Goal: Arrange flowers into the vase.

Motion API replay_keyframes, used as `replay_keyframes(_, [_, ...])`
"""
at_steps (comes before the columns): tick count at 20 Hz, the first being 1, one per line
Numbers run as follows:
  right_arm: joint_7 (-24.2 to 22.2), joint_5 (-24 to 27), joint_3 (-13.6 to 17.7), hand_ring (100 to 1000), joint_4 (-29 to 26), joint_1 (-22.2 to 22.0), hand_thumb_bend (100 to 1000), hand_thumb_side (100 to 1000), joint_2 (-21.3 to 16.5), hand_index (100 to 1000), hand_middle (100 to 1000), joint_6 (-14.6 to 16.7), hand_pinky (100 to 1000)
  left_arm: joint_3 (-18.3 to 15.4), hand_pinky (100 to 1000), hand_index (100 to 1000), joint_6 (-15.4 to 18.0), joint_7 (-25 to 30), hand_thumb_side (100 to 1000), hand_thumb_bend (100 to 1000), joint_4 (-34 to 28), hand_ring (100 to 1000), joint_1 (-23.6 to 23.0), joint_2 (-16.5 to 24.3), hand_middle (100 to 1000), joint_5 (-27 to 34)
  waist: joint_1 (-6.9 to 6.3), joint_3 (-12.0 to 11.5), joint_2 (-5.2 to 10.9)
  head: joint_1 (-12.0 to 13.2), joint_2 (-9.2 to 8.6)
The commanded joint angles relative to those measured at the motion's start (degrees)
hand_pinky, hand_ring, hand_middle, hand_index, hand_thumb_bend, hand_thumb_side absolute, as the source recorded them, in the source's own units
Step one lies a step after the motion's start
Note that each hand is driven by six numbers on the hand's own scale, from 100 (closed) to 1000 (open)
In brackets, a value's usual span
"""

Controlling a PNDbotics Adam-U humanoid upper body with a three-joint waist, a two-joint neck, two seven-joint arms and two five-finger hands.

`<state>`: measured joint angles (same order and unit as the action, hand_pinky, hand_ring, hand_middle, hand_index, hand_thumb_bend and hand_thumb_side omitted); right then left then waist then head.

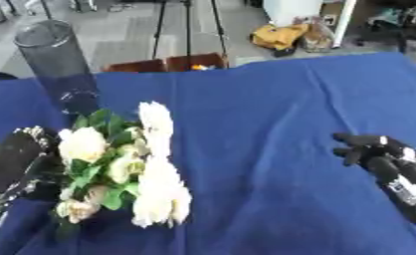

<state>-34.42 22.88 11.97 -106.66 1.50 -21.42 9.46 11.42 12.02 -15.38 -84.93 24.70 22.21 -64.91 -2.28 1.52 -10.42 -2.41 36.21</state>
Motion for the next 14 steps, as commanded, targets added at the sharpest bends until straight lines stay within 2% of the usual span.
replay_keyframes(1, [-0.1, 0.4, 0.3, 946, -0.5, 0.4, 317, 517, -1.2, 769, 528, 0.3, 895, -0.6, 100, 100, 0.2, -1.4, 256, 1000, -2.8, 100, 1.0, 0.7, 100, 1.5, 1.03, 0.0, 0.37, 0.1, -0.43])
replay_keyframes(5, [0.0, 0.4, 0.3, 946, -0.5, 0.4, 317, 517, -1.2, 769, 528, 0.3, 895, -0.9, 100, 100, 0.4, -1.5, 250, 1000, -5.6, 100, 1.1, 0.9, 100, 3.7, 1.08, 0.0, 0.40, 0.1, -0.39])
replay_keyframes(7, [0.0, 0.4, 0.3, 946, -0.5, 0.3, 317, 518, -1.2, 769, 528, 0.4, 895, -1.3, 100, 100, 0.2, -1.3, 182, 1000, -7.2, 100, 1.3, 0.9, 100, 5.0, 1.16, 0.0, 0.47, 0.1, -0.37])
replay_keyframes(14, [0.0, 0.4, 0.3, 946, -0.5, 0.2, 317, 518, -1.3, 769, 528, 0.5, 895, -2.1, 100, 100, -0.9, 1.1, 180, 1000, -11.0, 100, 1.3, 1.4, 100, 7.9, 1.22, 0.0, 0.53, 0.1, -0.36])
